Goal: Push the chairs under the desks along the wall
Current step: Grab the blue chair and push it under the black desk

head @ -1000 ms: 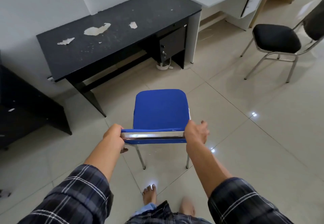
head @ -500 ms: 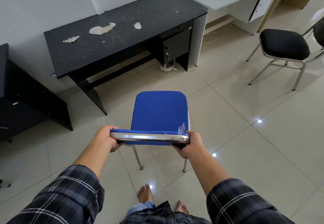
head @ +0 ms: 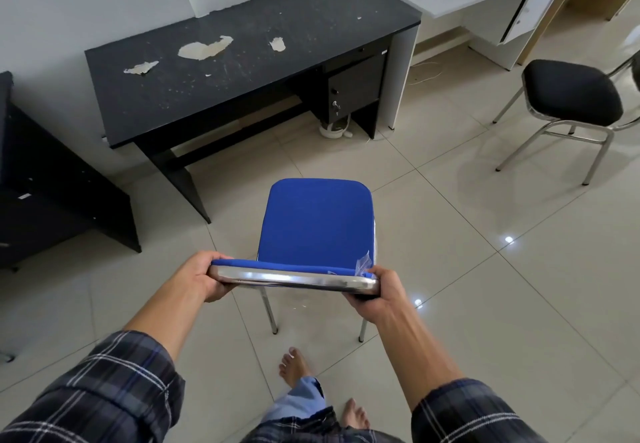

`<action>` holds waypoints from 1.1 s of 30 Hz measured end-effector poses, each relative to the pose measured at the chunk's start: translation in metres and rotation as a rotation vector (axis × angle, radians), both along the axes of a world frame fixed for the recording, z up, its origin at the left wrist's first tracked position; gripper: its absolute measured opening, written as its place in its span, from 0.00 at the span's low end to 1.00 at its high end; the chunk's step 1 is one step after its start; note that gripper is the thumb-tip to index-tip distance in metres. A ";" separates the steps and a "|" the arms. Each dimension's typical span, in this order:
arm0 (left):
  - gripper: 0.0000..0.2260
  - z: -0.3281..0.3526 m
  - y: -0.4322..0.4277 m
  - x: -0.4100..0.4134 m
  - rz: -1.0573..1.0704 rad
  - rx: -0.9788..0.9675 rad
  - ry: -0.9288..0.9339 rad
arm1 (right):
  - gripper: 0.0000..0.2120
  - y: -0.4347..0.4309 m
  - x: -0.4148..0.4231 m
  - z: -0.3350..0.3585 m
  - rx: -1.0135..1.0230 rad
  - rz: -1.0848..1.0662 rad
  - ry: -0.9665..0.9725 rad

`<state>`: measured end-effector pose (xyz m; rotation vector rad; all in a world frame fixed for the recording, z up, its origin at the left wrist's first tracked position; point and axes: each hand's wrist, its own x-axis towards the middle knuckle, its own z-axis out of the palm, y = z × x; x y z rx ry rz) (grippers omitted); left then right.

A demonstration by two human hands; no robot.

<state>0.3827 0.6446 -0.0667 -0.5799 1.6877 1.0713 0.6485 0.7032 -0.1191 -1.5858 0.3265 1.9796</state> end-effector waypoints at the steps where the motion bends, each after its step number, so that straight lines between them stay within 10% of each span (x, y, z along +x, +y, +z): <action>1: 0.04 0.000 0.002 -0.002 0.000 0.009 0.003 | 0.19 0.001 -0.001 -0.001 0.001 -0.017 0.000; 10: 0.08 -0.005 0.041 -0.045 -0.008 0.060 -0.015 | 0.34 0.030 -0.040 -0.001 0.025 -0.064 0.002; 33: 0.08 -0.003 0.201 -0.143 -0.002 0.140 -0.013 | 0.29 0.203 -0.141 0.003 0.033 -0.012 -0.022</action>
